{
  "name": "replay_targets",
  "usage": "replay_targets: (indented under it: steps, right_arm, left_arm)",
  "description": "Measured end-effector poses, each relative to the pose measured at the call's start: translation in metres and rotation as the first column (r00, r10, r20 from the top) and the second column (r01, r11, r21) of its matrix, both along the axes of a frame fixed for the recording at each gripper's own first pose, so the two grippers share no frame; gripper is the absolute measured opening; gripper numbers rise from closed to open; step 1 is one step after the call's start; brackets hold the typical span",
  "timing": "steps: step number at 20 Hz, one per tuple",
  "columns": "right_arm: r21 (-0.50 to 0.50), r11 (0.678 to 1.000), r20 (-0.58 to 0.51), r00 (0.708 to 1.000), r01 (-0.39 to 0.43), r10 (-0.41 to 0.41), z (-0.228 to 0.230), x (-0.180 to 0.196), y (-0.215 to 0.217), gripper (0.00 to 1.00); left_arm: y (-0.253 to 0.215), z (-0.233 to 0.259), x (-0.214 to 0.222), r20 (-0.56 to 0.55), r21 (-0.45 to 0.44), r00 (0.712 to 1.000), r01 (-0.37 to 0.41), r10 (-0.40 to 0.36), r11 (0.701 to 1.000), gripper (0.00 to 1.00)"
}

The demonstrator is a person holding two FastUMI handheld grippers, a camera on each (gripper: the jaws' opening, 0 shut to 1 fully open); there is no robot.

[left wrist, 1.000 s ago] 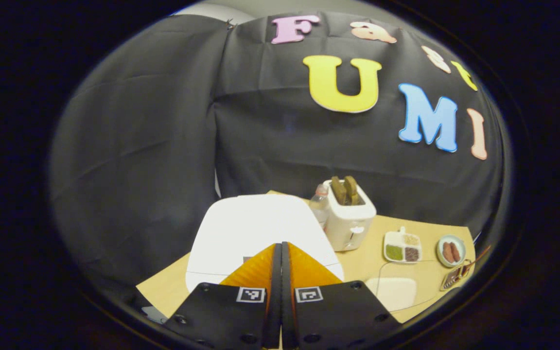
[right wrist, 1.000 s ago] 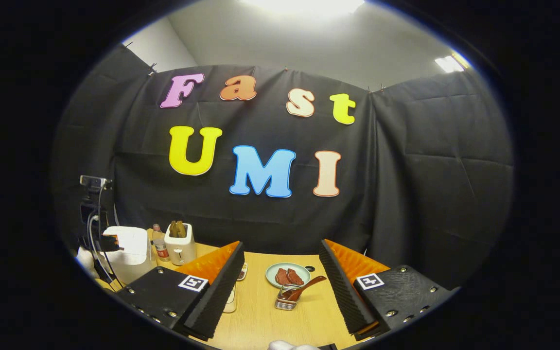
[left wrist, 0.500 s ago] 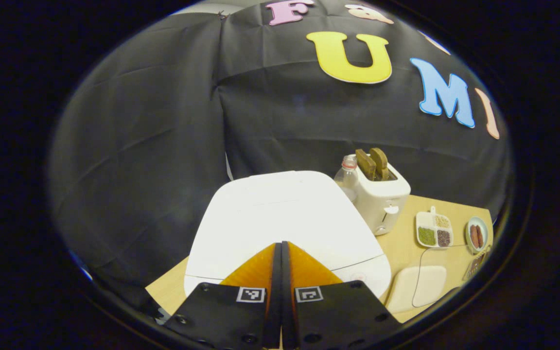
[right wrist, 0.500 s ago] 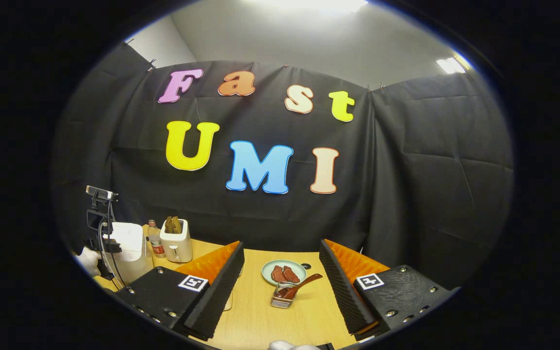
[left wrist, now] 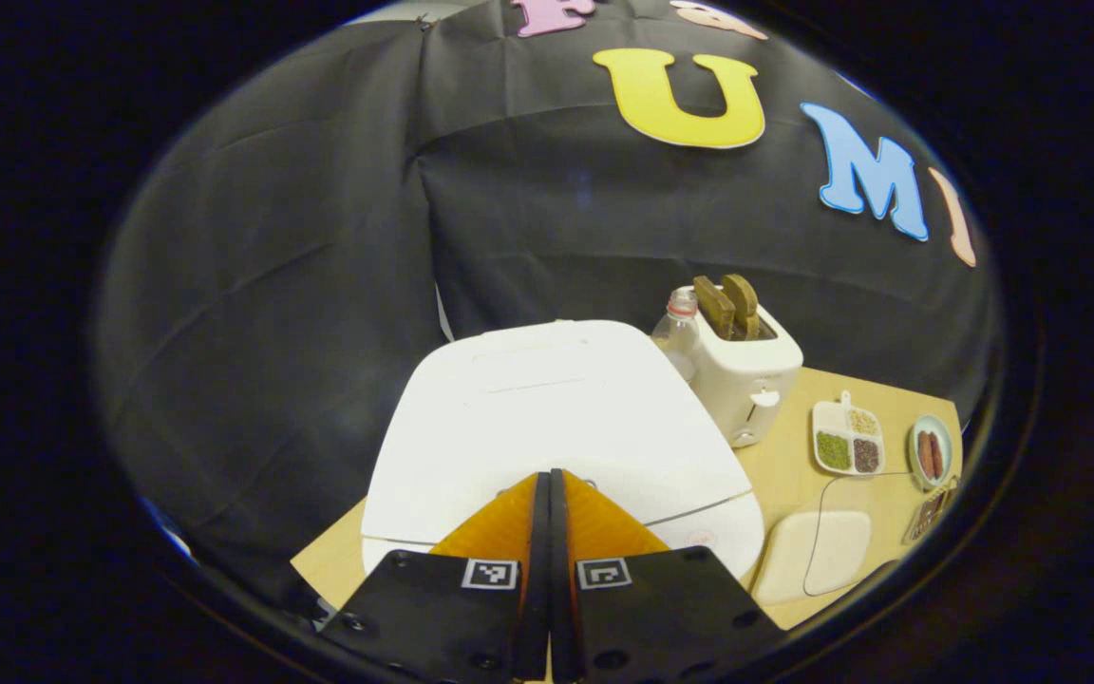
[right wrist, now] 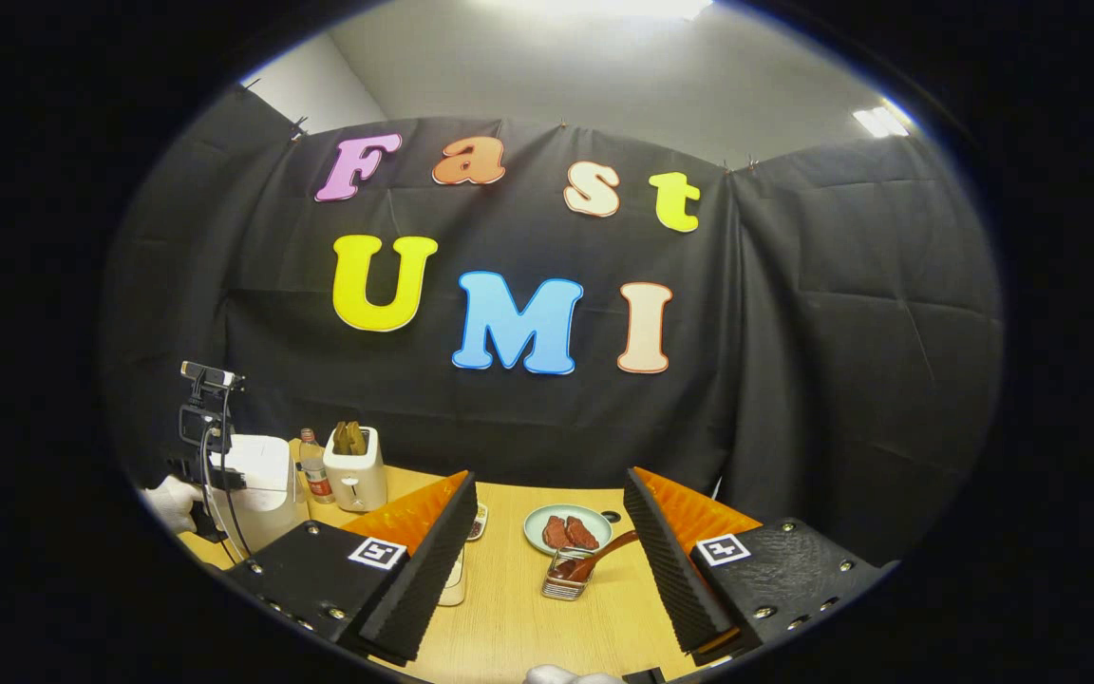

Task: Close the left gripper, press the button to open the rice cooker; take a wooden spoon from the chopstick holder with the right hand, scoop a spoonful of rice and pour it into the rice cooker, then put the wooden spoon back into the chopstick holder.

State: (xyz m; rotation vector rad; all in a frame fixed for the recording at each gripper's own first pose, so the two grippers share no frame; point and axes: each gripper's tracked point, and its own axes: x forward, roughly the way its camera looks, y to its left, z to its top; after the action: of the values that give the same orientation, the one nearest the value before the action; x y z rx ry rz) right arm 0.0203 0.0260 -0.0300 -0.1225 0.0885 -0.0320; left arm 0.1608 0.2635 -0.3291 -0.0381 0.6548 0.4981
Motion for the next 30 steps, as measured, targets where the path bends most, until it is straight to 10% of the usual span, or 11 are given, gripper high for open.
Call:
replay_targets:
  steps: [5,12,16,23,30]
  right_arm:
    - [0.006,1.0,0.057,0.998,0.016,-0.017,0.004,0.001,-0.005,0.95]
    - [0.116,0.993,0.085,0.995,0.031,-0.042,0.008,0.012,-0.011,0.95]
    - [0.131,0.99,0.091,0.994,0.047,-0.059,0.002,0.017,-0.016,0.95]
    - [0.112,0.989,0.042,0.994,0.097,-0.102,-0.071,0.029,-0.039,0.95]
    - [0.197,0.969,-0.135,0.983,0.147,-0.121,-0.177,0.073,-0.072,0.96]
  left_arm:
    - [-0.035,0.155,-0.01,0.365,0.179,0.924,0.053,-0.116,0.982,0.09]
    - [-0.129,0.238,-0.088,0.491,0.204,0.815,0.235,-0.307,0.95,0.15]
    - [-0.15,0.255,-0.121,0.528,0.221,0.774,0.272,-0.35,0.937,0.99]
    - [-0.179,0.292,-0.161,0.621,0.274,0.667,0.308,-0.412,0.911,0.98]
    - [-0.191,0.284,-0.164,0.616,0.244,0.684,0.307,-0.392,0.92,0.96]
